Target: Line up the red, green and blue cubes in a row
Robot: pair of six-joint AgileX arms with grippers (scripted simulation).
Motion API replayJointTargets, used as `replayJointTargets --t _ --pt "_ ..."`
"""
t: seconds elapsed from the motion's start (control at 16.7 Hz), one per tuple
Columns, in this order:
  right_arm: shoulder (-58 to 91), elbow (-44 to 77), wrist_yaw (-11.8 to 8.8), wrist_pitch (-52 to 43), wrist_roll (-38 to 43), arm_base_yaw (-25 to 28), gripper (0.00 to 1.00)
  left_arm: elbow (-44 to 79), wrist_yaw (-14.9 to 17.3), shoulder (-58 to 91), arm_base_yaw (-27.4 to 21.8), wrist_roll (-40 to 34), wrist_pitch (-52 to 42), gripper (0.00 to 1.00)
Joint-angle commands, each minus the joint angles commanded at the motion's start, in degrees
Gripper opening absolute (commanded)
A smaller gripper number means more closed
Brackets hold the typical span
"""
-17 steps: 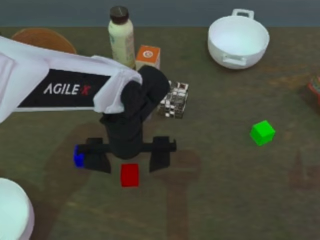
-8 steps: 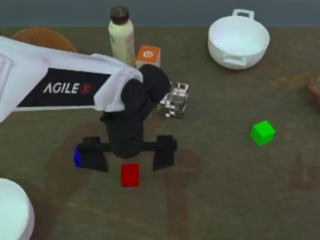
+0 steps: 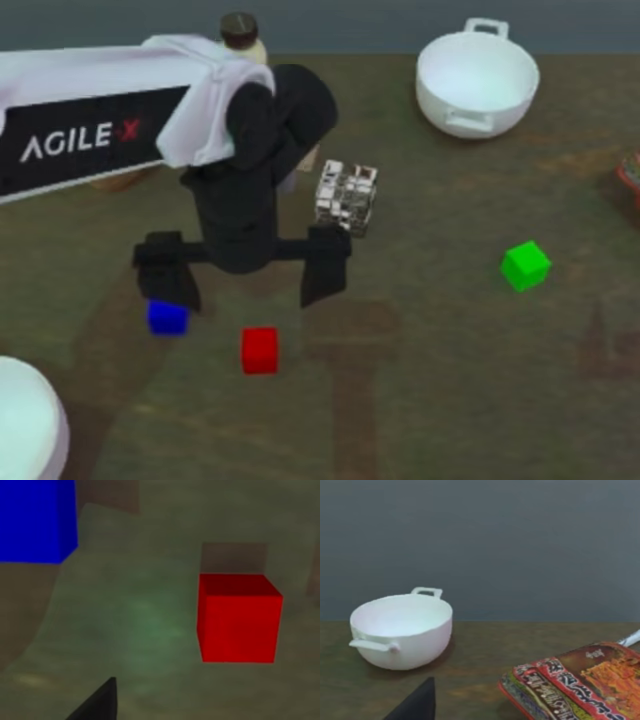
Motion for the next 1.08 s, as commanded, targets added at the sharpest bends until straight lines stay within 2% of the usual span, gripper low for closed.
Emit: replayJointTargets --t 0.3,0.54,0.78,1.08 --pt "0.6 0.6 0.0 -0.4 -0.1 0.1 1.0 -0.6 0.0 -0.4 0.0 0.1 0.4 1.0" --pt "9.0 8.6 -0.2 -5.5 -0.8 1.7 1.0 -7.2 -0.3 -8.3 3.7 0.6 5.1 1.0" --pt "27.1 23.9 0.0 -15.0 -2.3 4.1 1.0 -19.7 -0.6 -24.9 10.6 2.5 13.4 1.0" --pt "60.4 46.5 0.1 -30.5 -4.5 7.9 1.0 -41.3 -0.8 -53.3 20.7 9.2 26.3 1.0"
